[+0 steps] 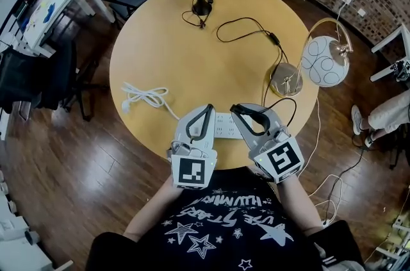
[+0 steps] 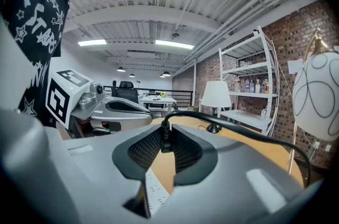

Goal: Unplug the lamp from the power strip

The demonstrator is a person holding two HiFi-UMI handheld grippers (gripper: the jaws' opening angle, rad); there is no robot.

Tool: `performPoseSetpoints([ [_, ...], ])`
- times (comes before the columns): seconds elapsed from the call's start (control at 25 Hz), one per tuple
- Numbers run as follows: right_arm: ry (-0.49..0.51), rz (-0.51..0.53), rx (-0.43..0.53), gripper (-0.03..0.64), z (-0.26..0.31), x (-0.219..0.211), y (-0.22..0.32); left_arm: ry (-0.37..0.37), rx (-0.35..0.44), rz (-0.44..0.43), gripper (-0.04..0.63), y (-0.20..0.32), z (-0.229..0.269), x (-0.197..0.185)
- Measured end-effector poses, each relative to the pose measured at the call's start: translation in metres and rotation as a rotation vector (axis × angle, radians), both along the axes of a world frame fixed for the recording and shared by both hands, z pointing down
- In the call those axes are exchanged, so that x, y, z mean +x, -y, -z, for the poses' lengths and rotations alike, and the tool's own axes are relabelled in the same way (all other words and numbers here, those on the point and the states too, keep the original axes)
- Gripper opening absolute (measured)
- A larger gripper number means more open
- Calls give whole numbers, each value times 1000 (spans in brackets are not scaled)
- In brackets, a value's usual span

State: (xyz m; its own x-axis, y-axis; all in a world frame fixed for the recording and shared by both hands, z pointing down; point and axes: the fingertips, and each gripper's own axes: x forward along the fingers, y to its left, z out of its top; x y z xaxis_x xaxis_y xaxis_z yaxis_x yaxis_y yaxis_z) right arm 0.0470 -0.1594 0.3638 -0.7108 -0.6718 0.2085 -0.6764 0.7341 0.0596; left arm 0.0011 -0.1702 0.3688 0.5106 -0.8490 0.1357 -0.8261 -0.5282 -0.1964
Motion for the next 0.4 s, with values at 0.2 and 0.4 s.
performPoseSetpoints([
  [0.2, -39, 13, 0, 60, -5, -5, -3, 10, 5, 10, 5, -1, -3, -2],
  [0.4, -42, 17, -5, 60, -8, -8, -5, 4, 14, 7, 5, -4, -4, -4],
])
